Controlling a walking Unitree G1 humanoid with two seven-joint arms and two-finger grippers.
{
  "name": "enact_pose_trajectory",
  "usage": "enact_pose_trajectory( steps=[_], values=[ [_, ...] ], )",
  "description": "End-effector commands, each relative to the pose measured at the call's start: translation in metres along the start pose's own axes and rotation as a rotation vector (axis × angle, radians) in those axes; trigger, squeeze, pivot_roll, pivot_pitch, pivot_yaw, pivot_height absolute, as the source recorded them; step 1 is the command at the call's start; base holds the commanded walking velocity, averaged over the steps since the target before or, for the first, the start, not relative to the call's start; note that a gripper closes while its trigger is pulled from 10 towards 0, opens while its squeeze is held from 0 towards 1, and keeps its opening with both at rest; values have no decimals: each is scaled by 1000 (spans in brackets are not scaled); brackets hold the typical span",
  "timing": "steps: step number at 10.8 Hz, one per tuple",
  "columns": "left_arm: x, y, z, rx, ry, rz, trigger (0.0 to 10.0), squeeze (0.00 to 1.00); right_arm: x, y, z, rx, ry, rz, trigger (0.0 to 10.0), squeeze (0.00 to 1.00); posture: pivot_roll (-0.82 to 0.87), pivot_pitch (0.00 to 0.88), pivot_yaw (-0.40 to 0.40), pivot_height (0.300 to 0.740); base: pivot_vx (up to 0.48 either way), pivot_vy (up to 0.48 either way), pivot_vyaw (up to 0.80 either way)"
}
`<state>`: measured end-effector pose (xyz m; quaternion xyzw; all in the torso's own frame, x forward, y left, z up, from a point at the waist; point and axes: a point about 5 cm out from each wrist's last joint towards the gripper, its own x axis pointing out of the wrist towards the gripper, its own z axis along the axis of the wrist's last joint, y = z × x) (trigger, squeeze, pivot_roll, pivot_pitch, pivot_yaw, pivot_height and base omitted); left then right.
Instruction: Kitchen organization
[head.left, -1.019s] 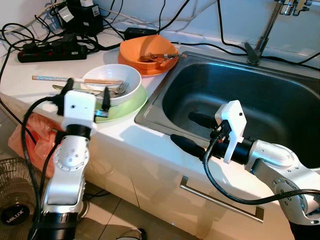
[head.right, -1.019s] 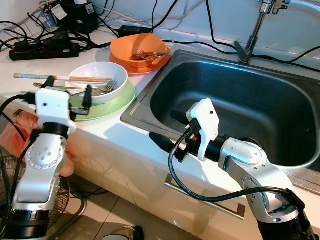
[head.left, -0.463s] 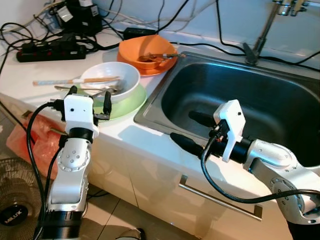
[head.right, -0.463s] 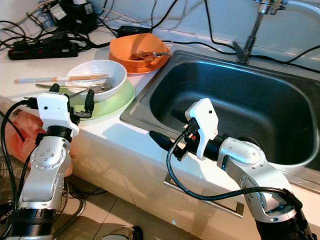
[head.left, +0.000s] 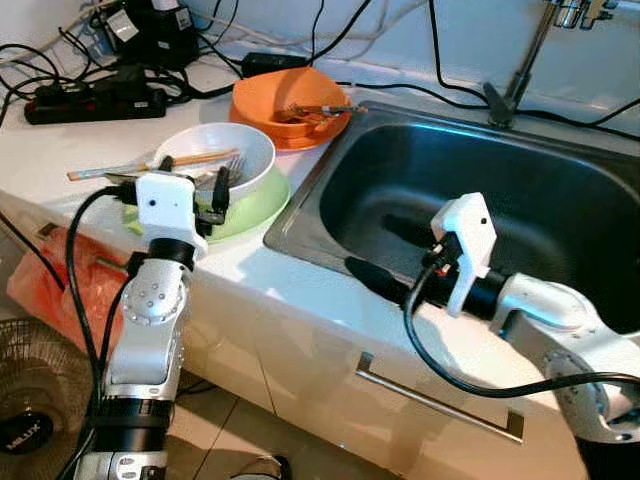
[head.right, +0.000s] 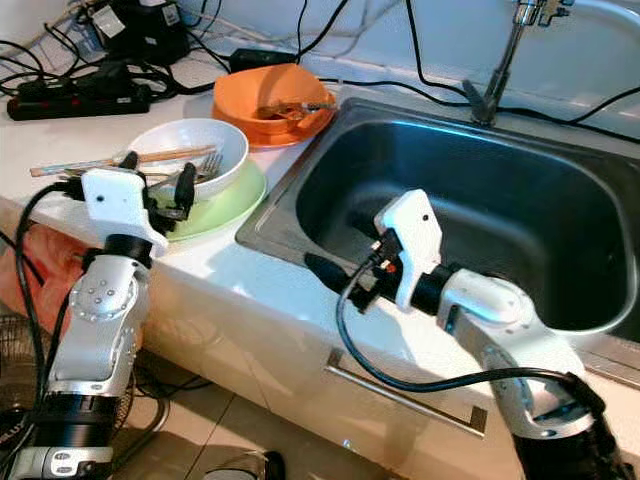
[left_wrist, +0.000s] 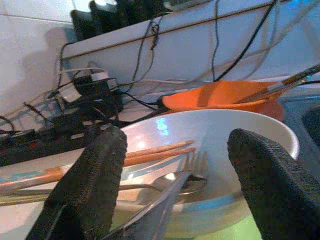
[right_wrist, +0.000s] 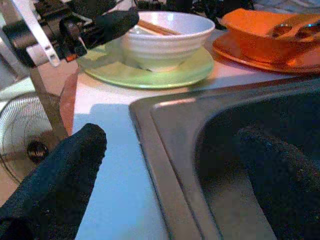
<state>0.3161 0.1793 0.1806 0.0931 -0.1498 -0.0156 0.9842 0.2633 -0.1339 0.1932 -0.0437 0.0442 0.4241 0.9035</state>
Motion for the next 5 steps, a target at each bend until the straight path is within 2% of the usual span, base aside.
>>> enact_pose_trajectory(
  steps=[1, 5],
  values=[
    [2, -3, 2, -8, -13, -22, 0, 0, -4, -5, 1, -28, 10, -5, 10000, 0, 26, 95, 38, 740, 0, 0, 0],
    [0, -2, 0, -17, -16, -17, 0, 0, -10, -13, 2, -88, 49, 6, 10000, 0, 27, 98, 44, 740, 0, 0, 0]
  ],
)
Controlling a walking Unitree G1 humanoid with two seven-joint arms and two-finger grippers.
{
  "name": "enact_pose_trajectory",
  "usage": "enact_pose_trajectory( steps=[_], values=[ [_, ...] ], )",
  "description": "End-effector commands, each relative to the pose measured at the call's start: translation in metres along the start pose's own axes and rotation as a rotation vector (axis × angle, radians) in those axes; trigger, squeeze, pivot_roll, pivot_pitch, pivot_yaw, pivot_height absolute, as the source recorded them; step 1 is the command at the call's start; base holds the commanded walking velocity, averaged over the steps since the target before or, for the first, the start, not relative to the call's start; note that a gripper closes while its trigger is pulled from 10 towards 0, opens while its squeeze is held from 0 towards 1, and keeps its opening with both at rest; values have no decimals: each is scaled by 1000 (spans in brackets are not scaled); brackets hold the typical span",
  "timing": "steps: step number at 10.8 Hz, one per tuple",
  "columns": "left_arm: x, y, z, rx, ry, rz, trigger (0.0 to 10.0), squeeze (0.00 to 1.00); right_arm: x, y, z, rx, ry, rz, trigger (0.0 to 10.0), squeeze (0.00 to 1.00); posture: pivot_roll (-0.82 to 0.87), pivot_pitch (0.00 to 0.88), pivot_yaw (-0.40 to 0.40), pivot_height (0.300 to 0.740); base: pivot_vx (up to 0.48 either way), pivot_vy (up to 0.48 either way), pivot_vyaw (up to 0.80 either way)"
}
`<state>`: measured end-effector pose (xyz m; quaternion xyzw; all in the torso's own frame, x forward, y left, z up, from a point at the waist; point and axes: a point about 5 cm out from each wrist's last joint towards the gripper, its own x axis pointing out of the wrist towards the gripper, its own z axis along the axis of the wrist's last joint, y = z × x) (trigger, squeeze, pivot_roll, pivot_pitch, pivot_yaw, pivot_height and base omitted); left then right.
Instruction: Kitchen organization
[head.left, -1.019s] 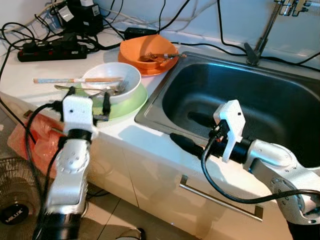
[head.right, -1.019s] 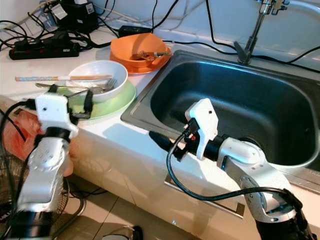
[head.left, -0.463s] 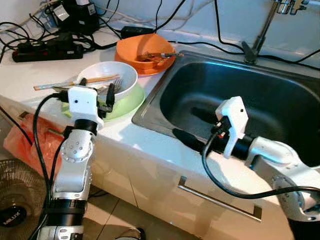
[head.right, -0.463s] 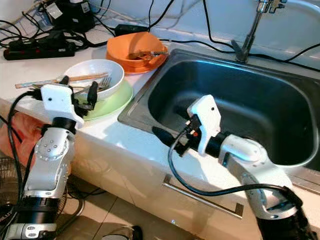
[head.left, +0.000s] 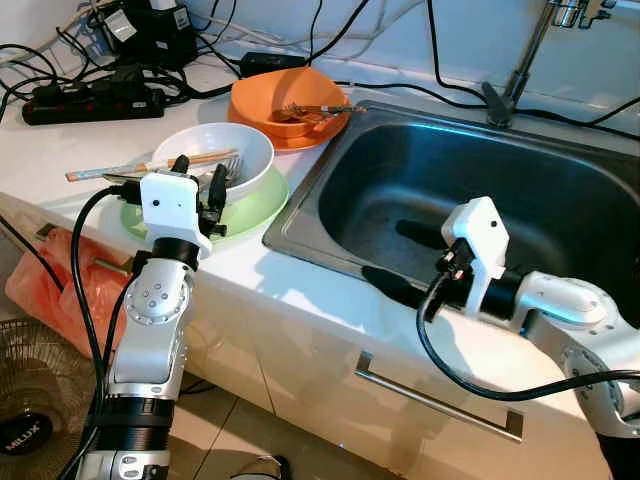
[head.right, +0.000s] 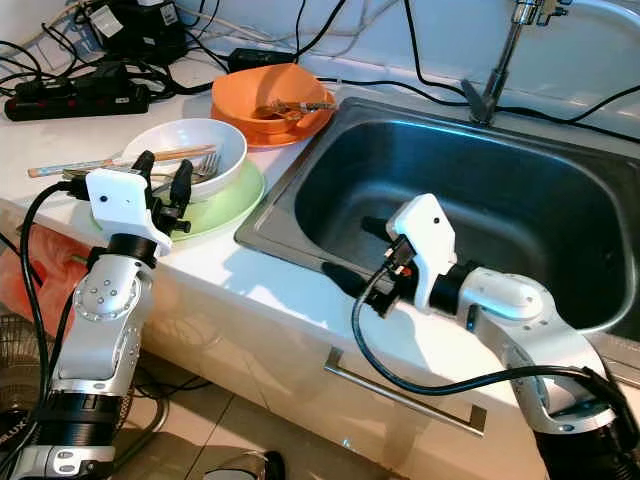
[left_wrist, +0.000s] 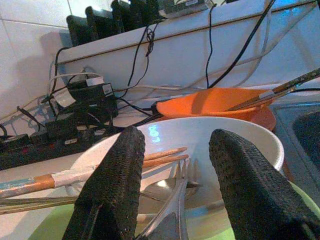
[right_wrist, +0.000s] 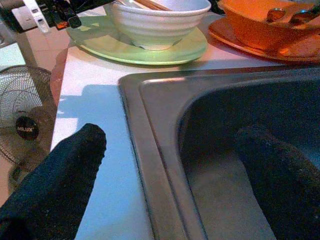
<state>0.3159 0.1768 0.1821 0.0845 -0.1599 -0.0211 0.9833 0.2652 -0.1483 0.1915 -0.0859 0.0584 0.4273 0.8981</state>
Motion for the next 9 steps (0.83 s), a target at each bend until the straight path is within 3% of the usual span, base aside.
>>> enact_pose_trajectory(
  steps=[1, 9],
  values=[
    [0, 0, -1, 4, 2, -11, 0, 0, -1, -4, 5, -36, -7, -1, 10000, 0, 26, 97, 46, 740, 0, 0, 0],
    [10, -7, 9, 14, -65, -37, 0, 0, 2, -7, 6, -65, -24, -34, 10000, 0, 18, 78, 50, 740, 0, 0, 0]
  ],
)
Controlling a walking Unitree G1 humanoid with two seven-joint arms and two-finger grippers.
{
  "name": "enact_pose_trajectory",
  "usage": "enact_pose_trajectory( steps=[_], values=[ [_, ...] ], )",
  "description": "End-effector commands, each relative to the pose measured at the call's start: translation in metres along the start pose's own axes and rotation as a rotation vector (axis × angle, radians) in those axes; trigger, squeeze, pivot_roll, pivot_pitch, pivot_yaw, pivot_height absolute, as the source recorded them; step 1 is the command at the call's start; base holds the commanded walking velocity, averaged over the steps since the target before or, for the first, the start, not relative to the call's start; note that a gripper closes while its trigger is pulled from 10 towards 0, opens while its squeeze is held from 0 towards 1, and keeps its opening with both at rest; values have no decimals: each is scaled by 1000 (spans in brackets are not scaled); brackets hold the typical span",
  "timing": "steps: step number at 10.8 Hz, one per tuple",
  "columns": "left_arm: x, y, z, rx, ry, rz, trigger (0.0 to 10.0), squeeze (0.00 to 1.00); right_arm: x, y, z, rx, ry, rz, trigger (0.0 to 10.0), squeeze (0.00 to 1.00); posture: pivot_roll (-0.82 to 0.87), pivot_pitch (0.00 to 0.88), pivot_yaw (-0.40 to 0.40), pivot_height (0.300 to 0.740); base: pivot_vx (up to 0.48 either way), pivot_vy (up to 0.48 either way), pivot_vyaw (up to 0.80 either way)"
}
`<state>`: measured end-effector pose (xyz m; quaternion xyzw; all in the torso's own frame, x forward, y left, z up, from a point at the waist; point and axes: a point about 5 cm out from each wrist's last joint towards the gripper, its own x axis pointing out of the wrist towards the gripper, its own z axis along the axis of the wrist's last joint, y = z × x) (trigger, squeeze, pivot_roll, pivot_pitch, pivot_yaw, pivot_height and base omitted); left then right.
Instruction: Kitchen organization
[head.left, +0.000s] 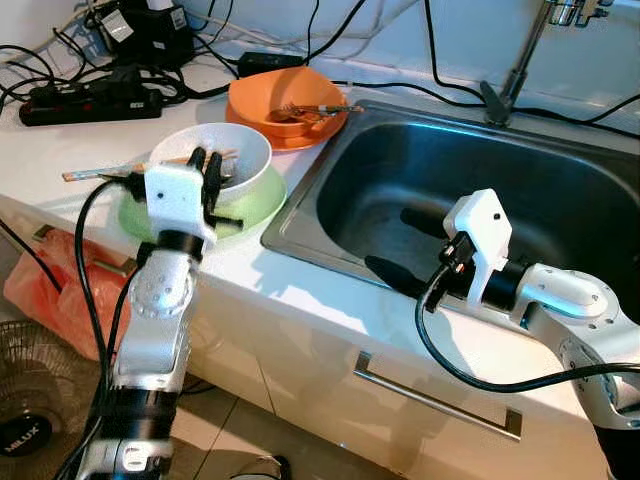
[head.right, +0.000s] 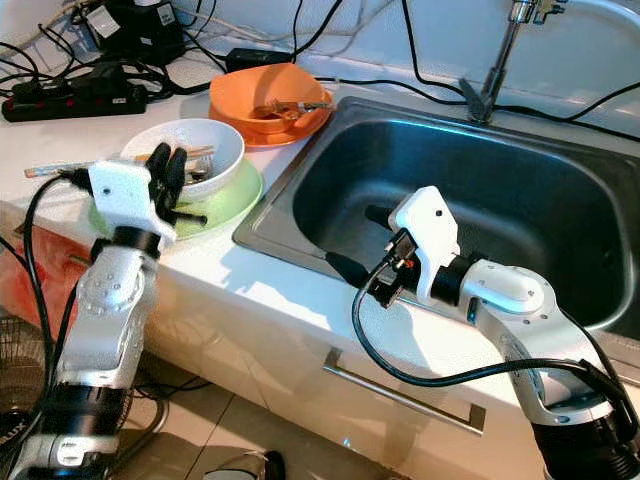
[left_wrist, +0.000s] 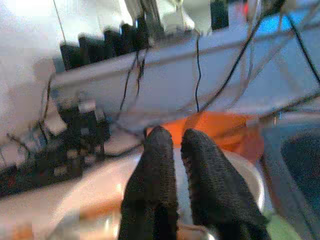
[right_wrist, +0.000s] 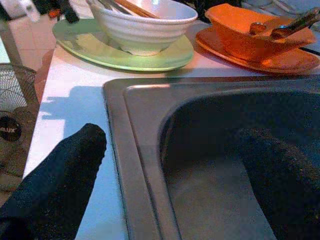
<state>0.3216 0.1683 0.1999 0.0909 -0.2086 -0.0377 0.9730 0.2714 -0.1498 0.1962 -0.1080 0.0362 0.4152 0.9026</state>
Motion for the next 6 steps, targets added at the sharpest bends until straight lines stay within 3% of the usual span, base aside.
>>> enact_pose_trajectory(
  steps=[1, 6],
  values=[
    [-1, -2, -4, 20, 22, -11, 0, 0, 0, -1, 1, -9, -5, -3, 10000, 0, 17, 78, 47, 740, 0, 0, 0],
    [13, -13, 20, -25, -51, -63, 0, 0, 1, -6, 2, -27, -8, -29, 10000, 0, 14, 80, 45, 740, 0, 0, 0]
  ],
)
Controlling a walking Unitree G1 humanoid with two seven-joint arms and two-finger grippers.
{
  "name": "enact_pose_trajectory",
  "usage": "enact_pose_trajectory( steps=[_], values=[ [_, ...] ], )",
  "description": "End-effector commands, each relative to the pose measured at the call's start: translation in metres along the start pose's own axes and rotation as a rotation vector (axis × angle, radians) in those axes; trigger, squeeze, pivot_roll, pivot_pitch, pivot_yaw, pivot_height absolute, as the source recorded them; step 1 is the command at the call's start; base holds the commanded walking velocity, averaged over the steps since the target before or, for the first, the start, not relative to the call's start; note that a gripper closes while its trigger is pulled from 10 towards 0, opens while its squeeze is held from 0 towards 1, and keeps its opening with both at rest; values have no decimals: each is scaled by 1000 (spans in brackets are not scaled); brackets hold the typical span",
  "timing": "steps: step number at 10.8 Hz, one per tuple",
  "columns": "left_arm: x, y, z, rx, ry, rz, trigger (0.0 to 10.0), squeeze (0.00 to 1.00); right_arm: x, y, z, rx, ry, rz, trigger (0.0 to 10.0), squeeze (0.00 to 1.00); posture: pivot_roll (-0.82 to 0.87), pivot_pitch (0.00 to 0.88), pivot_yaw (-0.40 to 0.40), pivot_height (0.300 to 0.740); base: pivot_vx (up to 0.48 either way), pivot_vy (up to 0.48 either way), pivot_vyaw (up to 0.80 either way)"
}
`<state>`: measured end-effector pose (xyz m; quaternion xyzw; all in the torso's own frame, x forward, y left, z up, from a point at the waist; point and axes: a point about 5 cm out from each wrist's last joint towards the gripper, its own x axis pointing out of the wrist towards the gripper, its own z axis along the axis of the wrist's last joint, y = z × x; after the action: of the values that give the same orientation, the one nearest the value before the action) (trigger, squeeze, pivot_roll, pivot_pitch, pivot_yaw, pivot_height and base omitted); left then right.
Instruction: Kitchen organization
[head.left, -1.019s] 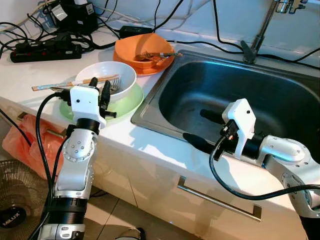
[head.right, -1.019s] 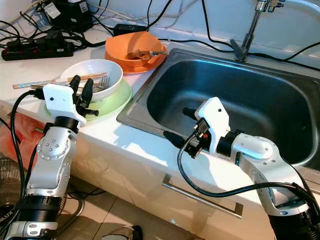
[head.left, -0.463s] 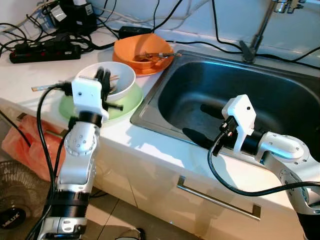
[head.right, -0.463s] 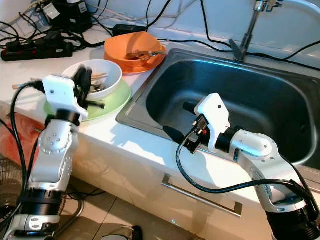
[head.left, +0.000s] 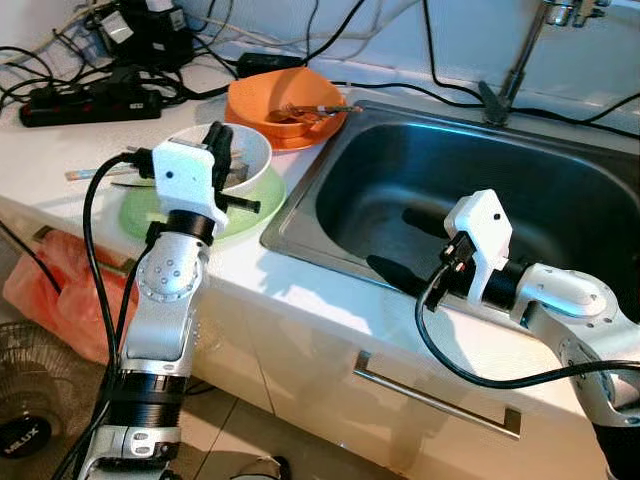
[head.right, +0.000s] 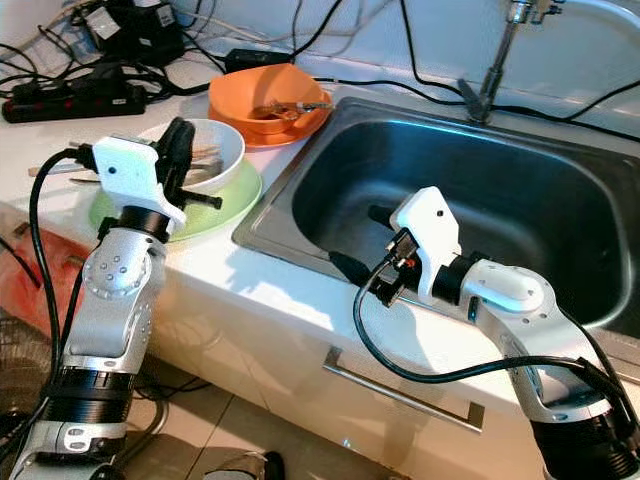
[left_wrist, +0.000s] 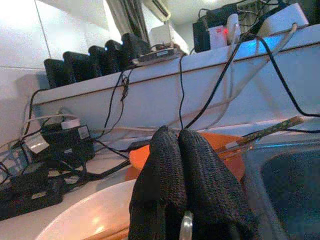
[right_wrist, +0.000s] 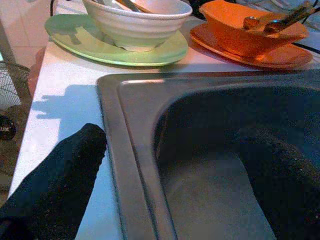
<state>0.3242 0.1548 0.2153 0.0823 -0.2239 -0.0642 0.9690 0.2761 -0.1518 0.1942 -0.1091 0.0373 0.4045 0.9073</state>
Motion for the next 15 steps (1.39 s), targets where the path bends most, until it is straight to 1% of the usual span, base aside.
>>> enact_pose_trajectory(
  steps=[1, 2, 3, 4, 5, 6, 7, 8, 9, 10, 11, 12, 13, 14, 15],
  values=[
    [6, -4, 14, 11, -48, -19, 0, 0, 1, -6, 8, -29, -32, -40, 10000, 0, 15, 79, 45, 740, 0, 0, 0],
    [8, -4, 20, 28, -81, -28, 0, 0, 2, -9, 9, -25, -44, -62, 10000, 0, 16, 79, 44, 740, 0, 0, 0],
    [10, -8, 29, 62, -138, -47, 0, 0, 4, -13, 10, -13, -64, -103, 10000, 0, 16, 78, 44, 740, 0, 0, 0],
    [12, -11, 34, 95, -170, -53, 0, 0, 5, -14, 11, -3, -74, -120, 10000, 0, 16, 78, 45, 740, 0, 0, 0],
    [20, -16, 44, 104, -218, -62, 0, 0, 7, -16, 12, 16, -92, -148, 10000, 0, 12, 76, 45, 740, 0, 0, 0],
    [30, -21, 50, 20, -229, -73, 0, 0, 8, -19, 13, 44, -109, -179, 10000, 0, 11, 75, 45, 740, 0, 0, 0],
    [39, -24, 54, -103, -220, -66, 0, 0, 9, -21, 14, 78, -127, -210, 10000, 0, 8, 72, 45, 740, 0, 0, 0],
    [52, -27, 53, -340, -177, -42, 0, 0, 10, -25, 15, 121, -149, -254, 10000, 0, 2, 71, 45, 740, 0, 0, 0],
    [60, -37, 51, -536, -136, -79, 0, 0, 11, -29, 17, 165, -175, -310, 10000, 0, -3, 70, 46, 740, 0, 0, 0],
    [64, -45, 45, -752, -79, -82, 0, 0, 12, -33, 18, 200, -195, -349, 10000, 0, -7, 70, 50, 740, 0, 0, 0],
    [67, -52, 35, -984, 3, -62, 0, 0, 12, -35, 19, 230, -213, -370, 10000, 0, -7, 70, 50, 740, 0, 0, 0],
    [67, -61, 23, -1211, 85, -64, 0, 0, 14, -37, 20, 280, -229, -374, 10000, 0, -18, 77, 60, 740, 0, 0, 0],
    [65, -69, 17, -1351, 127, -87, 0, 0, 15, -38, 21, 324, -241, -363, 10000, 0, -19, 78, 61, 740, 0, 0, 0],
    [62, -80, 18, -1558, 147, -142, 0, 0, 22, -42, 27, 444, -288, -341, 10000, 0, -21, 79, 61, 740, 0, 0, 0],
    [56, -85, 8, -1642, 179, -176, 0, 0, 29, -44, 34, 487, -317, -326, 10000, 0, -20, 80, 62, 740, 0, 0, 0]
  ],
)
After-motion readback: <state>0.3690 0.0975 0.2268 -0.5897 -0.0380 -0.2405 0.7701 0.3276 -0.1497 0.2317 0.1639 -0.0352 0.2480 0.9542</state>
